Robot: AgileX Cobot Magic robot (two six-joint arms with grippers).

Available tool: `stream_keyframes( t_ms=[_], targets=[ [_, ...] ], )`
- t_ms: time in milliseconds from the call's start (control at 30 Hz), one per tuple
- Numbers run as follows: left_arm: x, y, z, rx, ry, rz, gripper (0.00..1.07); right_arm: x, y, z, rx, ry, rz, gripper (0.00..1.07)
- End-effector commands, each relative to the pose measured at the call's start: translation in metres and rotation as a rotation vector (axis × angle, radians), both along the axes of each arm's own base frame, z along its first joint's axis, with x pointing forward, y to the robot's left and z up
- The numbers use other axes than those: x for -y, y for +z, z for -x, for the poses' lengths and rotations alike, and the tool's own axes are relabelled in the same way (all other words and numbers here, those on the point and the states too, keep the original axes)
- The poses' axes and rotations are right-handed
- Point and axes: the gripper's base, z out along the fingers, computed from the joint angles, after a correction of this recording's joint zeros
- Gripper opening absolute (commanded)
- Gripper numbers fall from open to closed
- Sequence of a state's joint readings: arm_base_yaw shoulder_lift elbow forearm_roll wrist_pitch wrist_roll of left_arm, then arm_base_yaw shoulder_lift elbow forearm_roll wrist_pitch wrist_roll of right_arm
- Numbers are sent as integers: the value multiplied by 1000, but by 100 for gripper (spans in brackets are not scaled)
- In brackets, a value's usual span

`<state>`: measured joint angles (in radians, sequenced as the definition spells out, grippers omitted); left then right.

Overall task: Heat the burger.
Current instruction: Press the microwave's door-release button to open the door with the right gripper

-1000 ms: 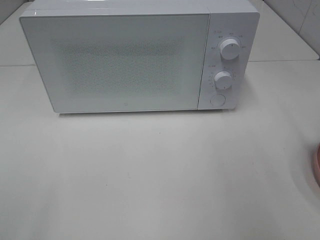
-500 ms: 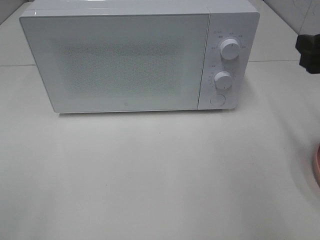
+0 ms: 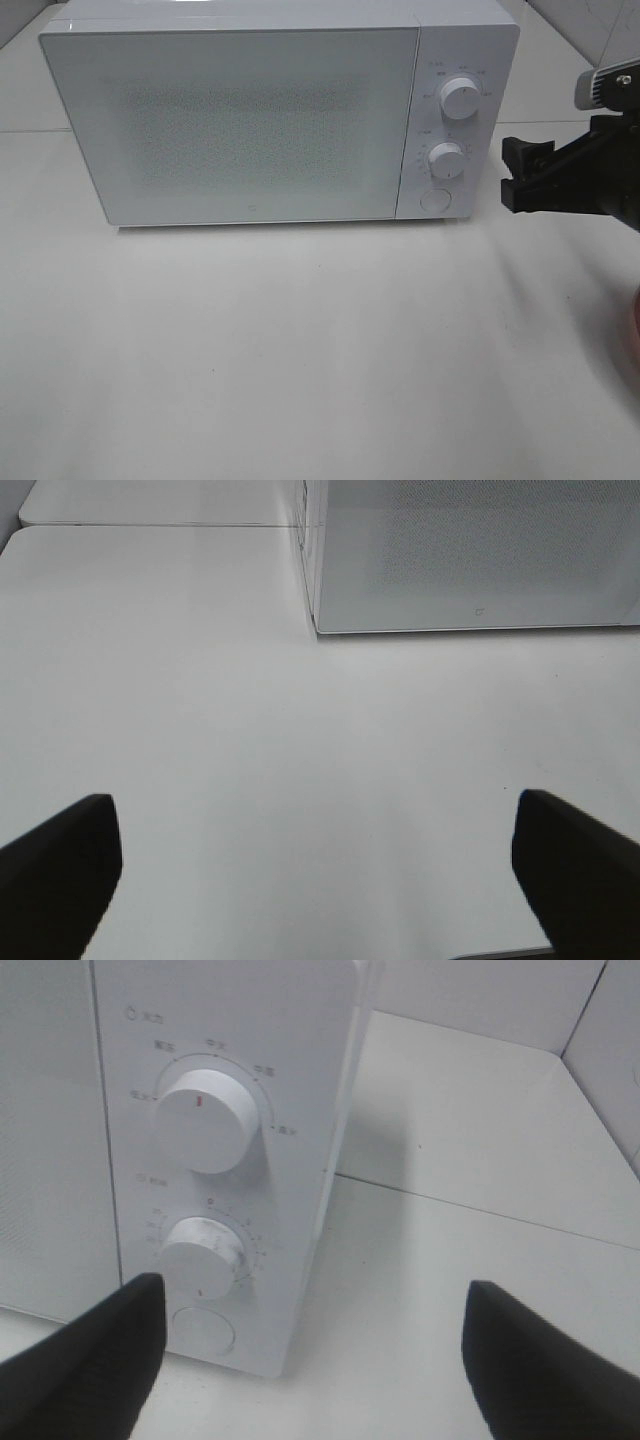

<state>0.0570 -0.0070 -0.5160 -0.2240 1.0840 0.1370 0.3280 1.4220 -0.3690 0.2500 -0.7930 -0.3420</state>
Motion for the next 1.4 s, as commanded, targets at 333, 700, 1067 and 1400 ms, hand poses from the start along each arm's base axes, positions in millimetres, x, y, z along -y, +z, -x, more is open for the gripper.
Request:
stream_keyframes(
  t_ms=[333, 700, 1067, 1400],
  targets=[
    [0, 1, 1, 26, 4, -1, 98, -33, -12, 7, 14, -7, -74, 74],
    [0, 1, 1, 26, 4, -1, 98, -47, -47, 9, -103, -55, -96, 74],
    [0, 1, 1, 26, 4, -1, 98, -47, -61, 8, -182, -165, -349, 58],
    [0, 1, 1, 26, 4, -1, 98, -47, -61, 8, -264, -391, -972, 7]
  ],
)
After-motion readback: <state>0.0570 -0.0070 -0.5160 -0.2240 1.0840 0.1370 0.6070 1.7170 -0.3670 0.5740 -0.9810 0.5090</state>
